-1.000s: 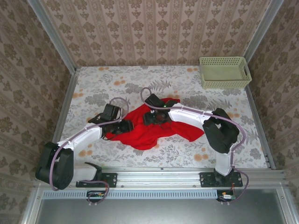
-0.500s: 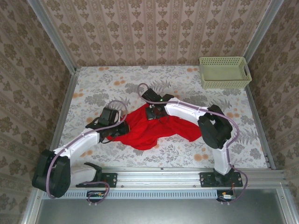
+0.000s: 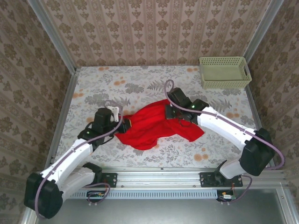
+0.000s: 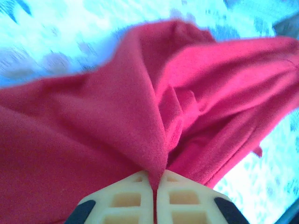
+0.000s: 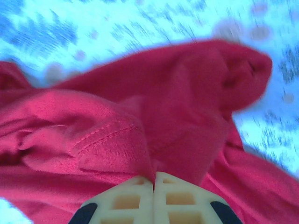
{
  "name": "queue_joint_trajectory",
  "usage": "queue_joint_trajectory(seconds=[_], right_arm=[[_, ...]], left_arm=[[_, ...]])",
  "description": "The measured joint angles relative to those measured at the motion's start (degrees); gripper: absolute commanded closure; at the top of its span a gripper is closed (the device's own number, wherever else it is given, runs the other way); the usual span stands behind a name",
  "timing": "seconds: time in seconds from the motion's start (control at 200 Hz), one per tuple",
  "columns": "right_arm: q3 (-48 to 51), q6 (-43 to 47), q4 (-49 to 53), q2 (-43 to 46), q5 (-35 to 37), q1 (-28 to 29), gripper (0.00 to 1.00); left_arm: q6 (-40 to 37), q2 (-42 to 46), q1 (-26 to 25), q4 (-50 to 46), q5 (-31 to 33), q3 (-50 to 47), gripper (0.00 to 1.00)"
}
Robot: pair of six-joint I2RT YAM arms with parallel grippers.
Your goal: Fold the inside-out t-shirt
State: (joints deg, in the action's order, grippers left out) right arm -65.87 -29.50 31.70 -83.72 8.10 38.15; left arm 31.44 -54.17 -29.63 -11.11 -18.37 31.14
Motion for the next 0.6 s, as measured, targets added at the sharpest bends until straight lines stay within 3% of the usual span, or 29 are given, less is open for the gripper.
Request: queue_joint_trajectory(seconds=[0.04,0.105,0.165,0.215,0.275,0.4,0.6], right_arm=[[3.1,-1.1,-0.6,-0.6,-0.4,-0.4,0.99],[7.1,-2.8,-1.1,-1.9,-1.1,-0.6,0.78],[9.8,-4.3,-1.5,-2.7,-1.3,-0.6,0.66],[11.2,-4.8,-1.1,-2.7,-1.2,-0.5,0.6],[11.3,-5.3,0.1,-2.6,-0.3,-0.2,0.55],[10.1,-5.0,1.8,-0.8,2.0,1.3,0.48],[0.7,-3.6,1.8,-1.8,2.9,6.0,0.51]], left_arm=[[-0.2,-2.2,-2.5,-0.1,0.1,-0.3,0.84],[-0.8,-5.9,-5.2,-0.6,0.1,-0.4,0.75],[-1.4,-8.2,-6.1,-1.9,0.3,-0.5,0.62],[-1.2,-8.5,-6.4,-3.3,1.1,-0.5,0.5],[-1.5,-7.5,-6.6,-4.9,2.6,-0.5,0.42],[-1.4,-3.8,-6.7,-7.6,6.1,0.6,0.39],[-1.4,-6.7,-6.7,-6.8,7.9,6.8,0.4]])
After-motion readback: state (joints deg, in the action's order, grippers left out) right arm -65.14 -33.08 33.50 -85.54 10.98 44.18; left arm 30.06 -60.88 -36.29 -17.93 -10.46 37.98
